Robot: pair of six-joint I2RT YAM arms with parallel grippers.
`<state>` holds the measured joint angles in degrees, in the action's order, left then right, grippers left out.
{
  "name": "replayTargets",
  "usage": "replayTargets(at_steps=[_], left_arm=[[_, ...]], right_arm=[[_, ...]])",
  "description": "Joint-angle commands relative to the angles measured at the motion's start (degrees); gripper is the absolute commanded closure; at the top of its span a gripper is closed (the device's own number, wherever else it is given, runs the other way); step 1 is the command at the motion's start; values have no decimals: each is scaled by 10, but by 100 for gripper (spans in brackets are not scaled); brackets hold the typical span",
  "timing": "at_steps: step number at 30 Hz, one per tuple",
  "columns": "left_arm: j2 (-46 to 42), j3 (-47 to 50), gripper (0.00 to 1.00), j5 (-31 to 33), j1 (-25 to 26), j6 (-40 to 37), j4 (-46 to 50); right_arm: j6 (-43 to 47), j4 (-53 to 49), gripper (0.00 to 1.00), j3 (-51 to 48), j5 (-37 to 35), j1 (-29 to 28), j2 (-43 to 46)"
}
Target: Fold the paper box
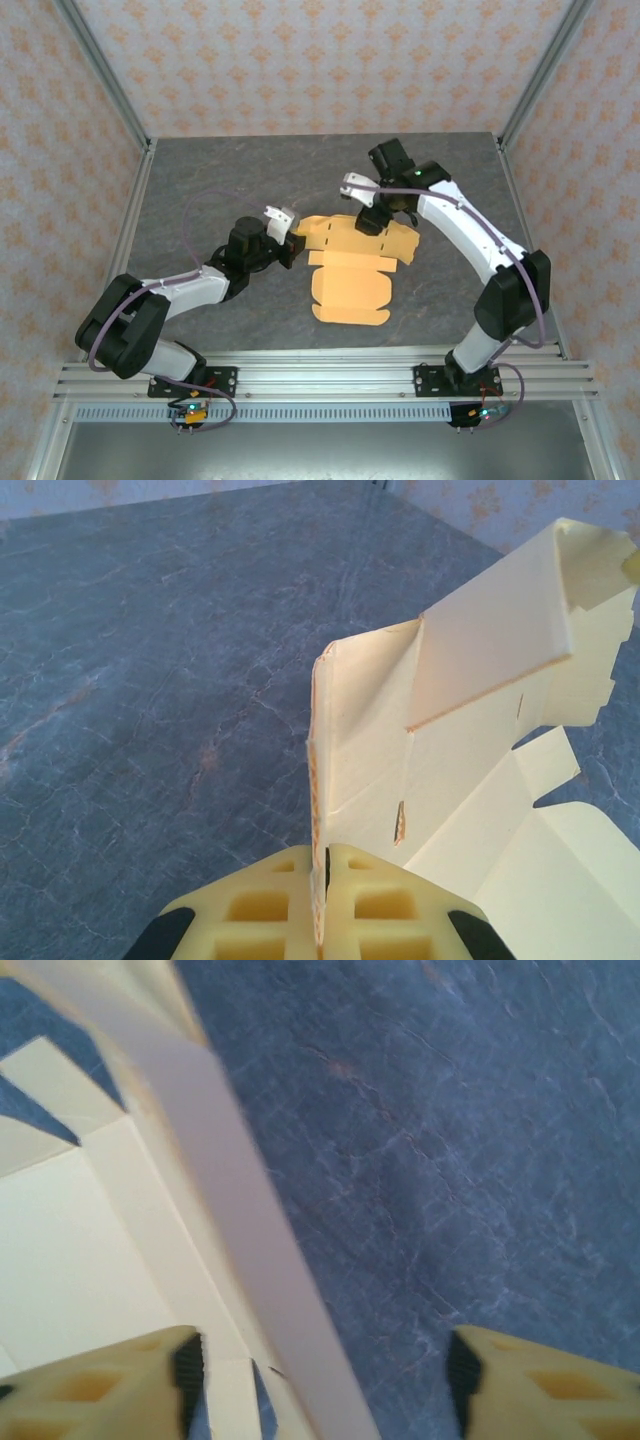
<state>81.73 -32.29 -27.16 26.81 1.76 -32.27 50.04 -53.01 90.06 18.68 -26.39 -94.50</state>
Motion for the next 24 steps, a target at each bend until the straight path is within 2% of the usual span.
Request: replayTargets(at_steps=[1, 2, 3, 5, 7, 8, 9, 10, 11, 12, 13, 16, 19, 24], left_arm=[[-3, -4, 99, 36, 2, -2, -12], [-3, -6, 99, 48, 1, 9, -6], [-4, -7, 99, 59, 2, 18, -4], [-5, -7, 97, 81, 2, 43, 3], [-5, -4, 97, 110, 1, 68, 5], [-4, 0, 97, 118, 1, 78, -3], [-2, 6, 97, 125, 1, 86, -16], [0, 10, 97, 131, 2, 92, -26], [1, 11, 97, 135, 2, 95, -29], [3, 12, 97, 138, 1, 97, -29], [5, 12, 97, 144, 1, 100, -31], [9, 18, 97, 158, 2, 109, -47], [14, 25, 97, 178, 1, 123, -60], [18, 44, 97, 196, 2, 134, -88]], right_arm=[[-131, 16, 26, 34, -14, 29, 12], [-174, 40, 26, 34, -25, 29, 21], [-244, 76, 22, 29, -47, 29, 35], [-429, 150, 19, 7, -125, 30, 70], [-573, 188, 17, -28, -128, 33, 106], [-642, 202, 4, -47, -121, 33, 121], [-725, 218, 1, -69, -115, 35, 138], [-806, 237, 1, -91, -117, 37, 154], [-877, 251, 5, -108, -119, 38, 168], [-972, 273, 12, -136, -123, 39, 184], [-1083, 295, 14, -170, -119, 39, 197], [-1307, 449, 13, -284, -94, 18, 213], [-1417, 491, 16, -302, -81, -13, 181], [-1459, 544, 13, -270, -43, -46, 102]])
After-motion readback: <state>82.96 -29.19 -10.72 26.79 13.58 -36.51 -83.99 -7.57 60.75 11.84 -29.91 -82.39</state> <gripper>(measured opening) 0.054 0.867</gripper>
